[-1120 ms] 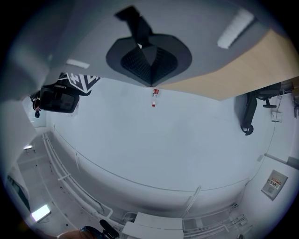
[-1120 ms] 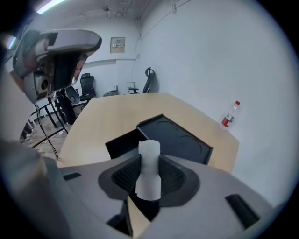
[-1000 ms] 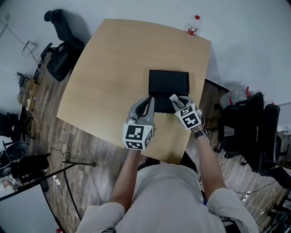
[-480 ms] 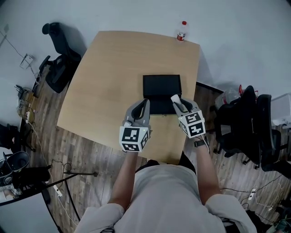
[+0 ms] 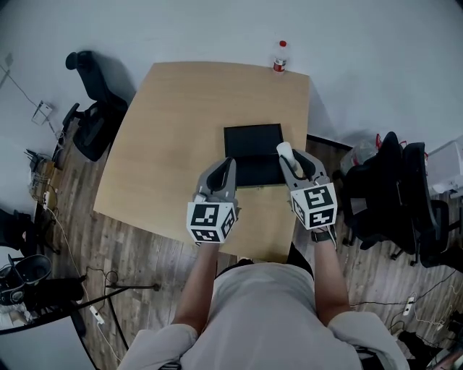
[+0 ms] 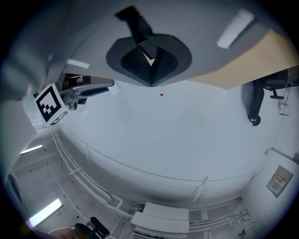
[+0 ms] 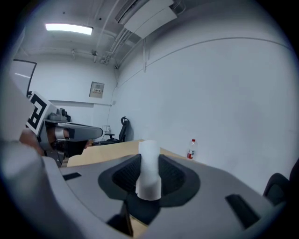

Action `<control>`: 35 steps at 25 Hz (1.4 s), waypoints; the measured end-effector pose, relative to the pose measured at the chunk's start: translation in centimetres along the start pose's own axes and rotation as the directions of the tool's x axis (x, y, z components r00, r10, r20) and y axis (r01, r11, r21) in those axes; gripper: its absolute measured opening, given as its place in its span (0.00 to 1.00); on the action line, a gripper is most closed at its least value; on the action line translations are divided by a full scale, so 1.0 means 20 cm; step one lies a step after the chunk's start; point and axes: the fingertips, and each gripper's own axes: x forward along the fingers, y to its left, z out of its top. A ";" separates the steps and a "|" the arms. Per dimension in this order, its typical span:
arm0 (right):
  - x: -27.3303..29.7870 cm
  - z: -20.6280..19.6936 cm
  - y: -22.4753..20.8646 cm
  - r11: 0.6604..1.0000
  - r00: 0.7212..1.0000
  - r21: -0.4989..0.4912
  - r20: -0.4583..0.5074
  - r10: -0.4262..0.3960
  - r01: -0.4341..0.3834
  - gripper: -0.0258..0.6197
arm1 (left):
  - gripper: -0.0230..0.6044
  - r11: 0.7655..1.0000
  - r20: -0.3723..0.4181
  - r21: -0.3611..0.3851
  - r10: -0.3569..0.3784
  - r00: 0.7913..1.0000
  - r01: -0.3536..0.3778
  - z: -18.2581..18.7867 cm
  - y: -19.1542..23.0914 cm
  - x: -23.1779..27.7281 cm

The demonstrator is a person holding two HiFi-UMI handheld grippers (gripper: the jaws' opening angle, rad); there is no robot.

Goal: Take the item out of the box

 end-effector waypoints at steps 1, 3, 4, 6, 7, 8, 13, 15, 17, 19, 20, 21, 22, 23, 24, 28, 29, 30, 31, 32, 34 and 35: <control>-0.02 0.03 0.00 1.000 1.000 -0.002 0.019 -0.009 0.009 0.21 | 0.05 1.000 0.008 0.003 0.000 1.000 0.000 0.02 0.00 0.00; -0.05 0.10 -0.01 1.000 0.998 0.001 0.056 -0.028 0.028 0.21 | 0.05 1.000 0.024 0.010 -0.001 1.000 0.000 0.07 0.00 -0.01; -0.07 0.12 -0.02 0.999 0.997 0.007 0.074 -0.037 0.036 0.21 | 0.05 1.000 0.032 0.014 0.000 0.999 0.000 0.09 0.00 -0.01; -0.11 0.17 -0.04 0.998 0.993 0.024 0.110 -0.054 0.051 0.21 | 0.05 1.000 0.047 0.021 0.000 0.999 -0.001 0.13 0.00 -0.02; -0.13 0.19 -0.05 0.998 0.990 0.034 0.127 -0.063 0.060 0.21 | 0.05 1.000 0.053 0.022 -0.001 0.999 0.000 0.15 -0.01 -0.02; -0.15 0.22 -0.05 0.997 0.987 0.043 0.143 -0.073 0.068 0.21 | 0.05 1.000 0.059 0.021 -0.002 0.998 0.001 0.17 0.00 -0.03; -0.23 0.32 -0.09 0.993 0.973 0.061 0.200 -0.114 0.104 0.21 | 0.05 0.999 0.087 0.036 0.008 0.996 -0.011 0.25 -0.01 -0.05; -0.27 0.33 -0.10 0.991 0.968 0.060 0.215 -0.129 0.119 0.21 | 0.05 0.999 0.100 0.045 0.009 0.995 -0.013 0.27 -0.02 -0.06; -0.30 0.35 -0.11 0.990 0.964 0.060 0.225 -0.141 0.131 0.21 | 0.05 0.999 0.108 0.048 0.008 0.994 -0.013 0.28 -0.03 -0.06; -0.31 0.36 -0.12 0.988 0.961 0.061 0.233 -0.150 0.140 0.21 | 0.05 0.999 0.112 0.049 0.009 0.994 -0.015 0.30 -0.03 -0.06; -0.32 0.36 -0.12 0.988 0.959 0.062 0.237 -0.154 0.143 0.21 | 0.05 0.999 0.112 0.050 0.010 0.994 -0.016 0.30 -0.03 -0.06; -0.33 0.36 -0.12 0.987 0.957 0.064 0.241 -0.158 0.147 0.21 | 0.05 0.999 0.113 0.052 0.011 0.994 -0.017 0.30 -0.04 -0.06; -0.33 0.37 -0.12 0.987 0.956 0.065 0.247 -0.162 0.150 0.21 | 0.05 0.998 0.113 0.054 0.012 0.994 -0.018 0.30 -0.04 -0.06; -0.34 0.37 -0.12 0.986 0.954 0.066 0.252 -0.164 0.152 0.21 | 0.05 0.998 0.114 0.057 0.013 0.993 -0.020 0.30 -0.04 -0.06; -0.35 0.37 -0.12 0.986 0.952 0.067 0.258 -0.166 0.154 0.21 | 0.05 0.998 0.115 0.059 0.014 0.993 -0.021 0.30 -0.04 -0.06; -0.36 0.40 -0.11 0.986 0.947 0.071 0.275 -0.168 0.154 0.21 | 0.05 0.998 0.118 0.066 0.014 0.993 -0.022 0.32 -0.04 -0.06; -0.36 0.40 -0.10 0.986 0.946 0.072 0.277 -0.167 0.153 0.21 | 0.05 0.997 0.118 0.068 0.013 0.993 -0.021 0.32 -0.04 -0.06; -0.36 0.40 -0.10 0.986 0.946 0.071 0.277 -0.166 0.152 0.21 | 0.05 0.997 0.117 0.069 0.014 0.993 -0.022 0.32 -0.04 -0.06; -0.36 0.40 -0.10 0.986 0.947 0.067 0.275 -0.165 0.153 0.21 | 0.05 0.997 0.116 0.069 0.014 0.993 -0.022 0.31 -0.04 -0.06; -0.35 0.39 -0.09 0.986 0.948 0.060 0.271 -0.167 0.156 0.21 | 0.05 0.997 0.114 0.070 0.015 0.993 -0.023 0.31 -0.04 -0.05; -0.35 0.39 -0.09 0.985 0.949 0.048 0.264 -0.171 0.164 0.21 | 0.05 0.997 0.112 0.070 0.015 0.994 -0.023 0.31 -0.04 -0.05; -0.34 0.38 -0.08 0.985 0.950 0.047 0.262 -0.172 0.166 0.21 | 0.05 0.997 0.112 0.070 0.015 0.994 -0.023 0.31 -0.04 -0.05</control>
